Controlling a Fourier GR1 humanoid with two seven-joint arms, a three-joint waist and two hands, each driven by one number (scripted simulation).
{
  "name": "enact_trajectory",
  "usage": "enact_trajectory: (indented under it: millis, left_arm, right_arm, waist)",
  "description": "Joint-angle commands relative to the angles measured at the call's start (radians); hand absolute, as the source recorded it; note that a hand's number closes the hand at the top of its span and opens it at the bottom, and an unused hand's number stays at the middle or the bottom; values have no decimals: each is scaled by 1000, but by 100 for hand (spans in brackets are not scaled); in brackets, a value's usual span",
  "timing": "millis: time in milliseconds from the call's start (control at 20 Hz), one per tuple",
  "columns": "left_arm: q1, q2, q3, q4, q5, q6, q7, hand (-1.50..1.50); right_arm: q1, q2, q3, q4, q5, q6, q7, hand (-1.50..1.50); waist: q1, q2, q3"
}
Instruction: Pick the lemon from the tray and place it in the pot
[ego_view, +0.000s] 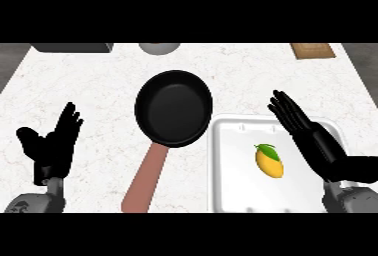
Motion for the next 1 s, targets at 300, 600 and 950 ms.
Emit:
enact_trajectory:
  millis: [300, 600, 950]
  left_arm:
    - [6, -8, -168, 28, -28, -182, 13, 0]
    - [-2, -11, -199, 65, -24, -264, -36, 0]
    - [9, -47, -210, 60, -50, -268, -14, 0]
  right_arm:
    - [-132, -290, 37, -17, 424, 45, -46, 150]
    - [111, 39, -52, -27, 245, -148, -509, -150]
    - [259, -184, -116, -224, 243, 15, -328, -150]
  waist:
    - [-60, -53, -14]
    - [-40, -12, 7]
    - [-21, -16, 4]
